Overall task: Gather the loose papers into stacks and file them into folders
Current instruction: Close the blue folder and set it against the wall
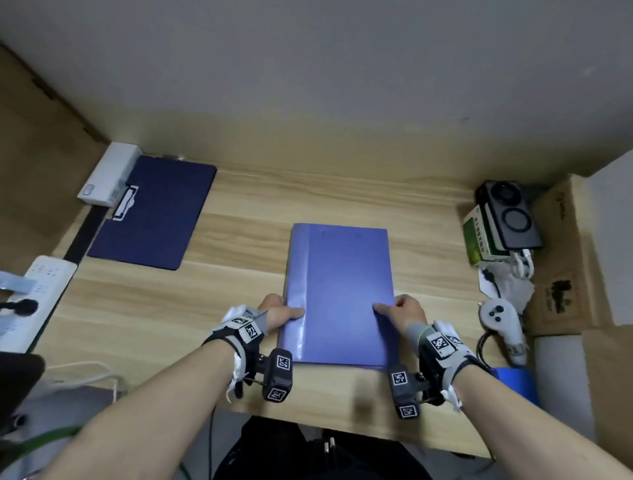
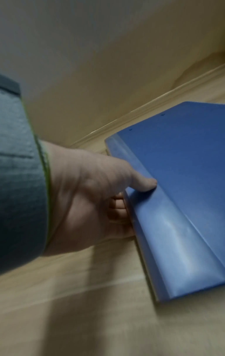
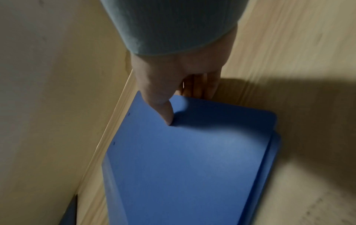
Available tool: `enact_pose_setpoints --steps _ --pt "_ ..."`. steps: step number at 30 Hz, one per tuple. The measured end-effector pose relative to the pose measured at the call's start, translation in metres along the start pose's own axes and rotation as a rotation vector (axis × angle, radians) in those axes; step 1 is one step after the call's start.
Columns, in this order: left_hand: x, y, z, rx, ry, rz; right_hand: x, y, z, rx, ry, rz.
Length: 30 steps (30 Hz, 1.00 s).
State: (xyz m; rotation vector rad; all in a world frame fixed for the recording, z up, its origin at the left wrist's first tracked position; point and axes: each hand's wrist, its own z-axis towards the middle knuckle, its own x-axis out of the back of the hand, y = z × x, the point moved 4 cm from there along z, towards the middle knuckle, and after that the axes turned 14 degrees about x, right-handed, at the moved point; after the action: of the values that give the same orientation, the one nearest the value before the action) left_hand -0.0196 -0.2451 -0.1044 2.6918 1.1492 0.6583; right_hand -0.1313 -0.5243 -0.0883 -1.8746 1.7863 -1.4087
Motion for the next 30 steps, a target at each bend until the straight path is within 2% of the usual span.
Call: enact_pose_setpoints --steps 2,5,7,9,13,17,20,24,30 --pt "0.023 -0.001 -0.005 -0.036 -0.005 -0.067 -0.015 -0.016 0.005 0.037 -0.030 0.010" --pt "0.065 0.002 -0.008 -0.112 0.066 -0.136 -0.046 -0.041 0.014 0.068 -0.077 0.102" --pt "0.089 0.005 -0.005 -0.155 0.094 -0.178 -0.062 -0.052 0.021 0.088 -0.062 0.156" --pt "0.128 0.003 0.002 -0.174 0.152 -0.198 -0.088 -0.083 0.023 0.123 -0.035 0.196" --pt "0.214 0.002 0.004 -0.255 0.279 -0.263 -0.157 -0.157 0.023 0.185 -0.044 0.271" --pt "0.304 -0.023 0.035 -0.243 0.360 -0.291 -0.247 -0.212 0.031 0.200 -0.062 0.297" --pt "0.360 -0.037 0.059 -0.232 0.350 -0.286 -0.303 -0.239 0.035 0.178 -0.047 0.317" --pt "0.413 -0.049 0.079 -0.234 0.331 -0.274 -0.353 -0.269 0.036 0.194 -0.042 0.308" --pt "0.458 -0.043 0.107 -0.230 0.329 -0.237 -0.387 -0.304 0.056 0.189 0.012 0.221"
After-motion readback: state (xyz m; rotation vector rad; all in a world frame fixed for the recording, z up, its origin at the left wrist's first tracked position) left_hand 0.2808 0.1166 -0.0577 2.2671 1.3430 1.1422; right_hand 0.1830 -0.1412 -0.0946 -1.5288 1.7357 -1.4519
